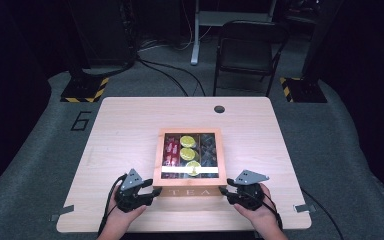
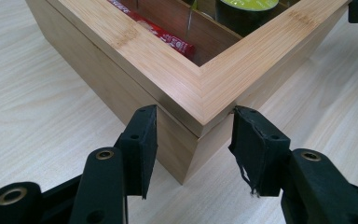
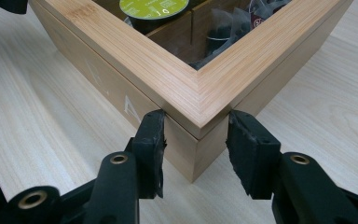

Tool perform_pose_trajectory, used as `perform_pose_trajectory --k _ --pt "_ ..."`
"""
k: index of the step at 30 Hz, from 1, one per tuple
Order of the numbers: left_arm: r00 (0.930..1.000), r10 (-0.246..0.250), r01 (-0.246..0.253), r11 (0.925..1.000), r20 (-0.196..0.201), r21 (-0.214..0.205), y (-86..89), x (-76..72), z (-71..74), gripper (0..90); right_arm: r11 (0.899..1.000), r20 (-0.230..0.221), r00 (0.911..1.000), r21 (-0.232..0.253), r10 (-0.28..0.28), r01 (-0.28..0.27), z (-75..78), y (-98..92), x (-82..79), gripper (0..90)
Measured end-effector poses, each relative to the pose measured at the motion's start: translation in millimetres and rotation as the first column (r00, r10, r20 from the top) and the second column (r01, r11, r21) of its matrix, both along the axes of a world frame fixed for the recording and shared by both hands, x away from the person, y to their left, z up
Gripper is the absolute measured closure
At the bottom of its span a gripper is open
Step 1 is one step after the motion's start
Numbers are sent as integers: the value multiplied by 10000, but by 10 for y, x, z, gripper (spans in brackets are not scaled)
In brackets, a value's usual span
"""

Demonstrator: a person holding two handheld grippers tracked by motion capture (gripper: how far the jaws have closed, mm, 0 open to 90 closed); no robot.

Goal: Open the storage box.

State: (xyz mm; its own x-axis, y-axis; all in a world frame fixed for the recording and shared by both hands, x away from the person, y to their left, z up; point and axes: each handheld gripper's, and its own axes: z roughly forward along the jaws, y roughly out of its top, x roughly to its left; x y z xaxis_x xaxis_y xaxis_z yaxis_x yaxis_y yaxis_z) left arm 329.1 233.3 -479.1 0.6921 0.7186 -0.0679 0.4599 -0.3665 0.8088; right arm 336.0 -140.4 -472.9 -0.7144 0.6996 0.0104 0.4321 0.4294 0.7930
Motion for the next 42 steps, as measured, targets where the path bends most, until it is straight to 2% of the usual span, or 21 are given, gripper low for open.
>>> perform_pose_trajectory --k 8,11,16,20,21,25,30,32,38,42 --pt "9997 -41 37 9999 243 150 -17 -9 28 506 10000 14 10000 32 44 -45 8 -2 2 574" --pt "9998 -37 37 10000 175 3 -21 -9 37 506 9999 51 10000 105 -39 38 17 5 -3 580" --pt "9997 -60 58 10000 229 63 -23 -8 60 507 9999 133 9999 130 -48 47 29 1 -6 580" --pt "9998 4 -3 10000 211 -60 -29 -6 69 517 9997 196 9997 224 -135 131 41 4 -11 580" --pt "9995 6 -7 10000 321 16 -32 0 71 517 9996 292 9995 253 -125 117 49 6 -7 578" --pt "9988 178 -171 9997 446 -162 -52 1 79 517 9995 306 9994 262 -186 178 61 13 -4 576" --pt "9981 253 -234 9992 562 -338 -47 1 114 515 9986 465 9986 467 -258 236 92 15 2 573" --pt "9986 137 -125 9996 503 -247 -35 5 133 513 9983 499 9985 533 -245 219 104 11 4 569" --pt "9977 412 -384 9979 536 -528 -47 16 225 512 9972 635 9977 730 -226 179 165 -3 37 552" --pt "9974 399 -374 9984 598 -430 -39 26 271 509 9967 681 9972 767 -305 252 218 5 51 544"
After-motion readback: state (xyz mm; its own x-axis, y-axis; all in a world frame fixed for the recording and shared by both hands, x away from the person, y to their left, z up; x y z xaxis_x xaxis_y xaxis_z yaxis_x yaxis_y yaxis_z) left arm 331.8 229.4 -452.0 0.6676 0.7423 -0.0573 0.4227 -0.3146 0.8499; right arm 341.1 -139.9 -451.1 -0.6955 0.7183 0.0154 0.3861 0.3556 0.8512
